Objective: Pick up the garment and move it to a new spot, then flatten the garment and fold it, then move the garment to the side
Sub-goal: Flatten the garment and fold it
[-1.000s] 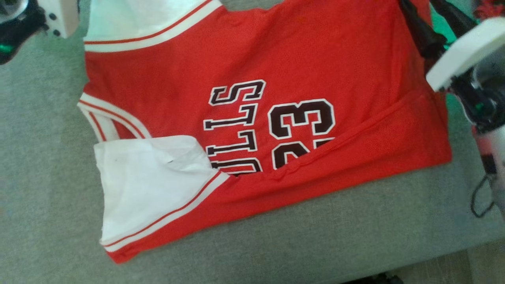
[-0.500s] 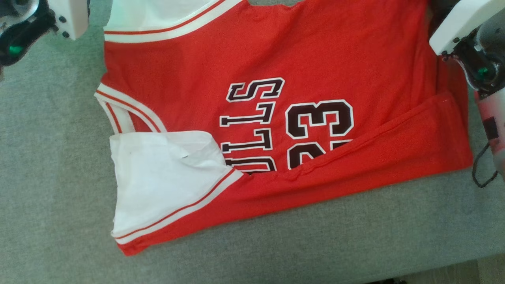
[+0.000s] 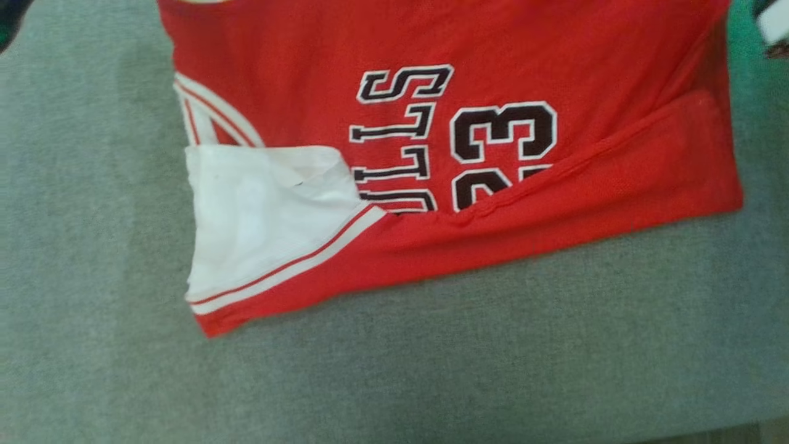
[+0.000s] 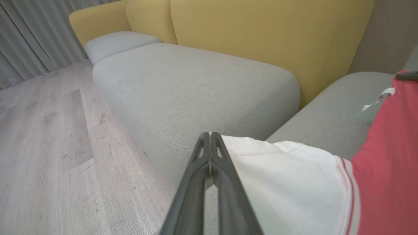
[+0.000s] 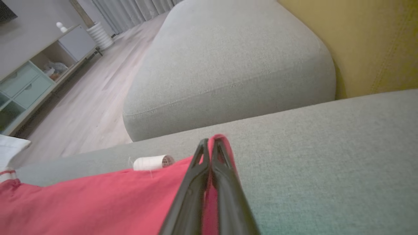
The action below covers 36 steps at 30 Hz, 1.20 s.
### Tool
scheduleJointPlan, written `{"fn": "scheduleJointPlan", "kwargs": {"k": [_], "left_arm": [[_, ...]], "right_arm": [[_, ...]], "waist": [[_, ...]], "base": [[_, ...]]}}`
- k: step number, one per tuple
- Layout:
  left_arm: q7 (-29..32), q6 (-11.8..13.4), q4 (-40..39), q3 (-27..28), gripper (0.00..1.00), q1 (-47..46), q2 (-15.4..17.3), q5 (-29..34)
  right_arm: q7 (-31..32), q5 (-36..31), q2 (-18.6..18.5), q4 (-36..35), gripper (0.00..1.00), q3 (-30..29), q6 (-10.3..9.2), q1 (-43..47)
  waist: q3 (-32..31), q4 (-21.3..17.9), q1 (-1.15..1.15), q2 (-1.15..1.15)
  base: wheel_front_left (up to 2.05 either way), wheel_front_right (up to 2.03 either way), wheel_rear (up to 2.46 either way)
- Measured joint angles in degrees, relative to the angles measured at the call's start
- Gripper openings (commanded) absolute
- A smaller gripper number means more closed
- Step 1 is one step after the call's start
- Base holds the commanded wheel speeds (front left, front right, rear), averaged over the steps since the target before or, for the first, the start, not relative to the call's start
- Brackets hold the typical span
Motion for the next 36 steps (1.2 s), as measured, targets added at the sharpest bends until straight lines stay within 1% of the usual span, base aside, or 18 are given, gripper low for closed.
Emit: {"fn": "scheduleJointPlan", "kwargs": {"k": [3, 7, 12, 16, 17, 19, 22, 25, 29, 32, 36], "left_arm": [[-1.5, 0.0, -1.0, -1.0, 0.00, 0.2, 0.2, -1.8], [-3.7, 0.0, -3.7, -2.8, 0.00, 2.1, 1.7, -3.6], [-7.1, 0.0, -8.5, -4.4, 0.00, 8.6, 5.8, -6.0], [-8.8, 0.2, -13.1, -5.3, 0.00, 14.6, 9.0, -7.8], [-8.8, 0.2, -13.1, -5.3, 0.00, 14.6, 9.0, -7.8], [-9.4, 1.1, -15.9, -5.8, 0.00, 17.9, 10.7, -8.7], [-10.6, 3.1, -20.2, -6.0, 0.00, 22.3, 13.2, -9.7], [-11.8, 5.2, -24.3, -6.2, 0.00, 25.5, 14.8, -10.2], [-12.9, 7.4, -28.8, -6.4, 0.00, 29.9, 15.7, -10.3], [-13.0, 7.7, -30.7, -6.9, 0.00, 33.2, 15.7, -10.3], [-13.0, 9.0, -31.3, -7.2, 0.00, 36.5, 15.4, -11.2]], "right_arm": [[0.0, 1.6, -2.3, -3.0, 0.00, 0.1, 0.00, 1.4], [0.0, 3.4, -5.4, -6.8, 0.00, 0.1, 0.00, 6.8], [-0.1, 4.6, -7.9, -11.6, 0.00, 0.3, 0.00, 14.7], [-0.8, 5.0, -9.0, -13.6, 0.00, 0.2, 0.00, 19.3], [-0.8, 5.0, -9.0, -13.6, 0.00, 0.2, 0.00, 19.3], [-1.3, 5.0, -9.4, -14.1, 0.00, 0.0, 0.00, 21.3], [-1.7, 5.0, -9.9, -14.4, 0.00, -0.6, 0.00, 23.5], [-1.8, 4.9, -10.2, -14.4, 0.00, -1.5, 0.00, 25.3], [-1.9, 4.9, -10.7, -14.8, 0.00, -2.7, 0.00, 28.5], [-2.4, 4.7, -10.9, -14.8, 0.00, -3.3, 0.00, 31.3], [-2.6, 4.2, -10.8, -15.1, 0.00, -4.3, 0.00, 35.1]], "waist": [[-0.7, 0.9, 0.00, 0.00], [-1.8, 2.0, 0.00, 0.00], [-3.9, 2.8, -0.01, 0.00], [-5.5, 3.4, -0.01, 0.00], [-5.5, 3.4, -0.01, 0.00], [-6.2, 3.6, -0.01, 0.00], [-7.0, 4.0, -0.01, 0.00], [-7.6, 4.5, 0.00, 0.00], [-8.1, 5.3, 0.00, 0.00], [-8.4, 6.1, 0.00, 0.00], [-9.0, 6.6, 0.00, 0.00]], "base": [[0.00, 0.00, 0.00], [0.00, 0.00, 0.00], [0.00, 0.00, 0.00], [0.00, 0.00, 0.00], [0.00, 0.00, 0.00], [0.00, 0.00, 0.00], [0.00, 0.00, 0.00], [0.00, 0.00, 0.00], [0.00, 0.00, 0.00], [0.00, 0.00, 0.00], [0.00, 0.00, 0.00]]}}
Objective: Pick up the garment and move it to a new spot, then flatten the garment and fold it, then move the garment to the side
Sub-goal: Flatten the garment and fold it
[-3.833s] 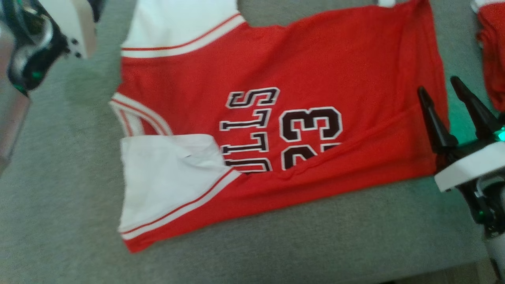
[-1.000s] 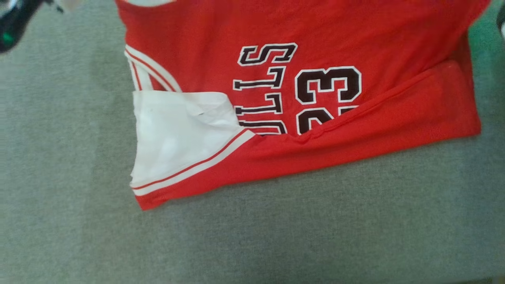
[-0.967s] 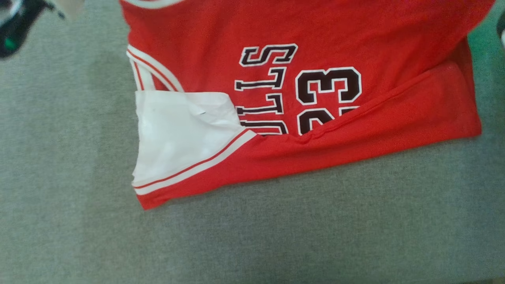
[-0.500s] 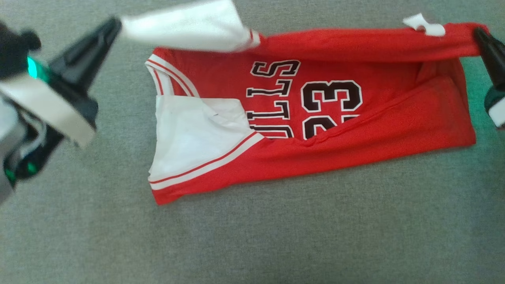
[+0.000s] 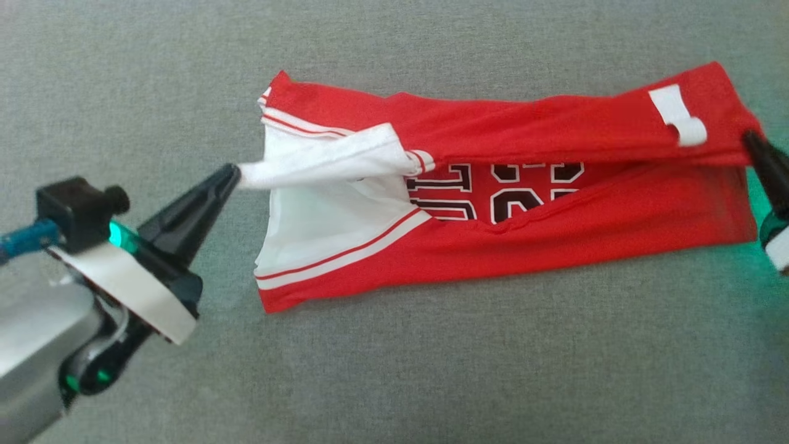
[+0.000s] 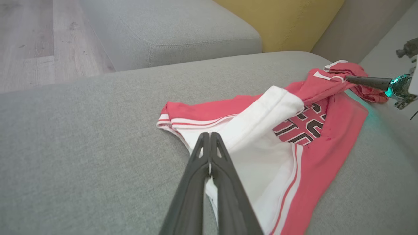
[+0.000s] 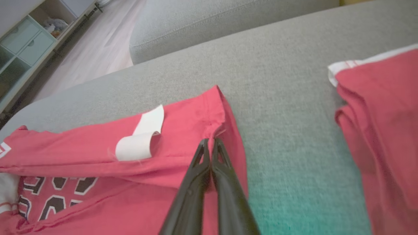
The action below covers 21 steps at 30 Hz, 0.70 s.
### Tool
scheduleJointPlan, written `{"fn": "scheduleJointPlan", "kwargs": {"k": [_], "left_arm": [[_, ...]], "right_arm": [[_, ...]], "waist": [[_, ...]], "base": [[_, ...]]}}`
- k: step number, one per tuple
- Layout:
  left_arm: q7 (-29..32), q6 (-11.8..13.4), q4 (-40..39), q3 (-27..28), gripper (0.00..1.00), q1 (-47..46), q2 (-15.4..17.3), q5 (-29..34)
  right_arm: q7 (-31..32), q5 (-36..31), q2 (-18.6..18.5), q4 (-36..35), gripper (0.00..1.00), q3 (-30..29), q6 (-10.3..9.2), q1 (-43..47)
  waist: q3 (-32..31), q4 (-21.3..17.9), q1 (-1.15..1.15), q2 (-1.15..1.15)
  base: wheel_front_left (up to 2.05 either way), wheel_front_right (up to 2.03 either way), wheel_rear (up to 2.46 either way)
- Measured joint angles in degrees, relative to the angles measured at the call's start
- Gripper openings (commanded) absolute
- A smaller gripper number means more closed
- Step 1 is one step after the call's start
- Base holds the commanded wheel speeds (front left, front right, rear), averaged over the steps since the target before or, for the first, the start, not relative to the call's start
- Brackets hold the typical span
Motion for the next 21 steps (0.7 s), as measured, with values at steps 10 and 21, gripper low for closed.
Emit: {"fn": "scheduleJointPlan", "kwargs": {"k": [10, 21], "left_arm": [[-2.0, 9.0, 5.3, 2.3, 1.00, 4.6, -8.3, 4.0], [-2.3, 22.3, 0.5, 33.9, 1.00, 30.3, -28.2, 27.8]], "right_arm": [[-6.4, -6.4, 5.0, 2.1, 1.00, -4.8, 0.00, 2.4], [-12.6, -12.7, 13.5, 1.5, 1.00, -16.2, 0.00, 13.2]], "waist": [[-0.6, 0.1, 0.01, 0.00], [-4.1, 2.3, 0.00, 0.00]], "base": [[0.00, 0.00, 0.00], [0.00, 0.00, 0.00]]}}
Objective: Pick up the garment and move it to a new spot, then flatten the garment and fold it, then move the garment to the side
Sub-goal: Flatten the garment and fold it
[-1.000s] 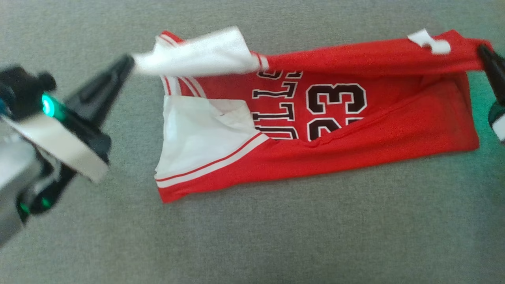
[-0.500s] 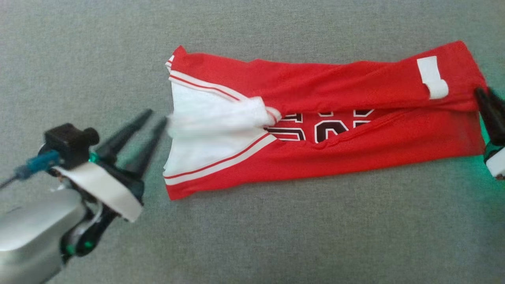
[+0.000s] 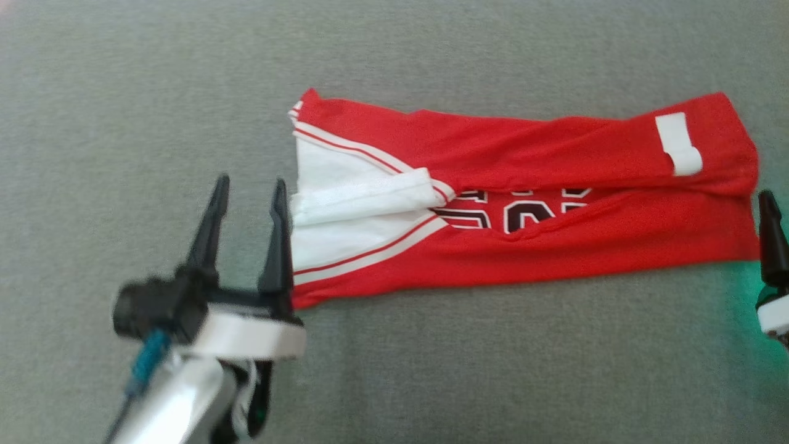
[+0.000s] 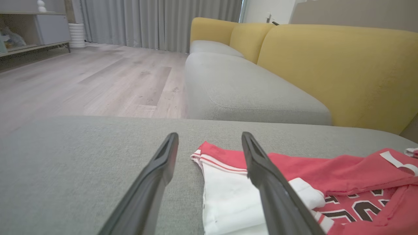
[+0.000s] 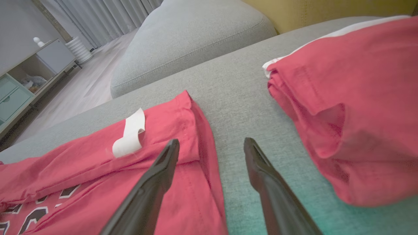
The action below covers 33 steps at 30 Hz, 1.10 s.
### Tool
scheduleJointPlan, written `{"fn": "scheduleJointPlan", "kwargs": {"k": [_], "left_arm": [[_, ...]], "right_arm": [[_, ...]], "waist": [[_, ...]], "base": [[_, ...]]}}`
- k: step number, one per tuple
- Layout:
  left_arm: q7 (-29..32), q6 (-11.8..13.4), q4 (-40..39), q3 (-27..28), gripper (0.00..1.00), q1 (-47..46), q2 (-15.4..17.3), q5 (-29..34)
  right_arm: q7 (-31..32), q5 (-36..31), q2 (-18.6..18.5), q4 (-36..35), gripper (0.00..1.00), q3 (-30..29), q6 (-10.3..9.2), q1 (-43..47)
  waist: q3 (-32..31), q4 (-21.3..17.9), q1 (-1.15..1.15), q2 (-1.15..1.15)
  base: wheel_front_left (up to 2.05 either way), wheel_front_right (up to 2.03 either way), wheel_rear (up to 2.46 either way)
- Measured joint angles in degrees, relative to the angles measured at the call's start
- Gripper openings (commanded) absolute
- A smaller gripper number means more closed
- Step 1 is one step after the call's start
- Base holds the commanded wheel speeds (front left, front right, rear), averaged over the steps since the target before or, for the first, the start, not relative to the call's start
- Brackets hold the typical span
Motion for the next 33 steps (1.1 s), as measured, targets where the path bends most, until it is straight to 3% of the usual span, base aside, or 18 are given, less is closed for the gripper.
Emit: {"fn": "scheduleJointPlan", "kwargs": {"k": [5, 11, 16, 17, 18, 19, 26, 33], "left_arm": [[-0.1, -2.1, -1.0, 8.6, 1.00, 8.8, -7.5, 9.7], [-0.2, -6.5, -1.1, 13.7, 1.00, 13.3, -12.7, 18.2], [-0.2, -10.2, -0.5, 16.8, 1.00, 14.2, -15.9, 21.6], [-0.2, -10.8, -0.4, 17.4, 1.00, 14.5, -16.4, 22.1], [-0.2, -11.4, -0.3, 18.0, 1.00, 14.7, -16.8, 22.6], [-0.2, -11.9, -0.3, 18.7, 1.00, 14.9, -17.3, 23.0], [-0.2, -15.5, 0.1, 22.8, 1.00, 16.8, -19.1, 25.5], [-0.2, -18.3, 0.5, 25.3, 1.00, 16.8, -20.0, 27.6]], "right_arm": [[0.7, -3.0, 2.9, 0.9, 1.00, -3.9, 0.00, 0.7], [4.4, -8.8, 4.4, 8.1, 1.00, -9.3, 0.00, -2.1], [8.8, -12.4, 6.0, 13.2, 1.00, -11.3, 0.00, -5.5], [9.8, -12.6, 6.1, 13.4, 0.80, -11.6, 0.00, -5.9], [10.8, -12.7, 6.1, 13.5, 0.45, -11.8, 0.00, -6.4], [11.2, -12.7, 6.2, 13.4, 0.00, -11.8, 0.00, -6.5], [11.6, -12.7, 8.1, 9.5, 0.00, -11.9, 0.00, -4.6], [13.0, -12.0, 5.4, 2.9, 0.00, -14.3, 0.00, -4.1]], "waist": [[-1.5, 2.4, 0.00, 0.00], [-2.5, 6.0, 0.00, 0.00], [-2.7, 8.3, 0.00, 0.00], [-2.8, 8.5, 0.00, 0.00], [-2.9, 8.5, 0.00, 0.00], [-3.0, 8.4, 0.00, 0.00], [-3.6, 5.2, 0.01, 0.00], [-4.0, 0.5, 0.01, 0.00]], "base": [[0.00, 0.00, 0.00], [0.00, 0.00, 0.00], [0.00, 0.00, 0.00], [0.00, 0.00, 0.00], [0.00, 0.00, 0.00], [0.00, 0.00, 0.00], [0.00, 0.00, 0.00], [0.00, 0.00, 0.00]]}}
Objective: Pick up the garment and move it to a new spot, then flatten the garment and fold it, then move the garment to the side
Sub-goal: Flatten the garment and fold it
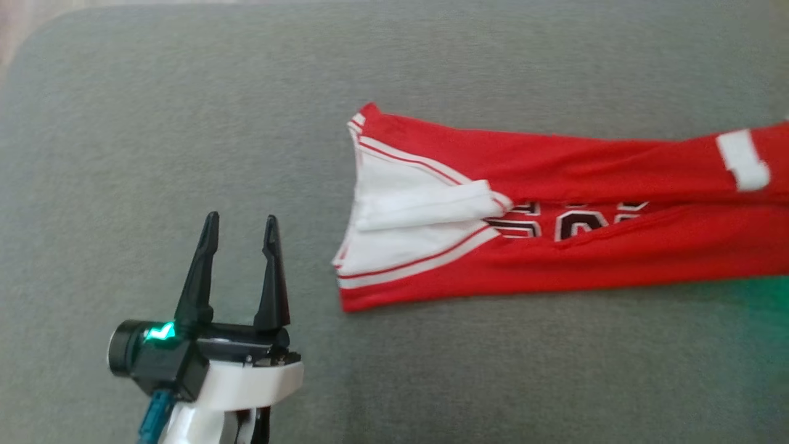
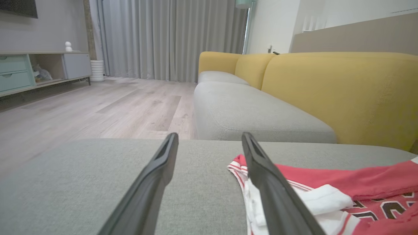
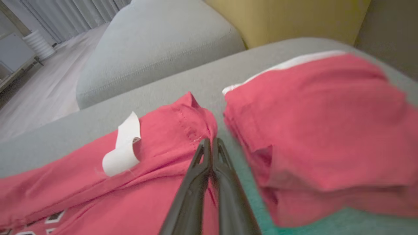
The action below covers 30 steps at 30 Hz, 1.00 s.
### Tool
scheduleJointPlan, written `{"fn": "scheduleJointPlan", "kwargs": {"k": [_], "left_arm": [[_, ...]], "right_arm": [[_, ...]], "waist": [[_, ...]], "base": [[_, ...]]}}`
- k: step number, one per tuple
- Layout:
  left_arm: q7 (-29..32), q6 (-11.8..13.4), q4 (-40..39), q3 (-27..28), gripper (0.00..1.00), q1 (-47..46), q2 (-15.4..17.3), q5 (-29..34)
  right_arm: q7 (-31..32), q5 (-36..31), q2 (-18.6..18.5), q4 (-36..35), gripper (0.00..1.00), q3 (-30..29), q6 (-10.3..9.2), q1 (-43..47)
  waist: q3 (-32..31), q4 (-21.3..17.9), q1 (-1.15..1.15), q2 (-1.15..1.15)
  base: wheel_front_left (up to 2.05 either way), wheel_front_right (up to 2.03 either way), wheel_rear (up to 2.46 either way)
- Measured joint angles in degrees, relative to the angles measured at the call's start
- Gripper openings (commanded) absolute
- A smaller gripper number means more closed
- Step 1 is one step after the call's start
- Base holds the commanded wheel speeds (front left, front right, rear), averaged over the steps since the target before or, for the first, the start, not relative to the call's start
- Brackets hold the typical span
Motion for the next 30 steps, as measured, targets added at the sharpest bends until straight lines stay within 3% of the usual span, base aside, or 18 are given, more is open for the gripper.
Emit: {"fn": "scheduleJointPlan", "kwargs": {"k": [7, 11, 15, 21, 30], "left_arm": [[0.0, -1.9, 0.7, 1.7, 1.00, -0.1, -1.0, 1.3], [0.0, -2.5, 1.0, 2.1, 1.00, -0.1, -1.4, 1.8], [0.0, -3.7, 1.4, 2.4, 1.00, -0.2, -1.8, 1.8], [0.0, -4.9, 2.7, 2.3, 1.00, -1.1, -2.6, 1.8], [0.0, -5.4, 3.3, 2.4, 1.00, -1.4, -2.8, 1.8]], "right_arm": [[6.5, 5.5, 0.5, -15.4, 0.00, -0.5, 0.00, -1.6], [10.6, 8.6, 4.8, -25.2, 0.00, 2.6, 0.00, -3.4], [14.1, 9.5, 9.9, -30.5, 0.00, 8.6, 0.00, -5.8], [16.0, 7.4, 15.0, -29.8, 0.00, 19.6, 0.00, -9.2], [15.2, 6.8, 16.7, -20.4, 0.02, 32.2, 0.00, -7.9]], "waist": [[-0.4, -2.6, 0.00, 0.00], [-0.4, -2.5, 0.00, 0.00], [-0.2, -1.7, 0.00, 0.00], [-0.2, 0.9, 0.00, 0.00], [-0.4, 6.0, 0.00, 0.00]], "base": [[0.00, 0.00, 0.00], [0.00, 0.00, 0.00], [0.00, 0.00, 0.00], [0.00, 0.00, 0.00], [0.00, 0.00, 0.00]]}}
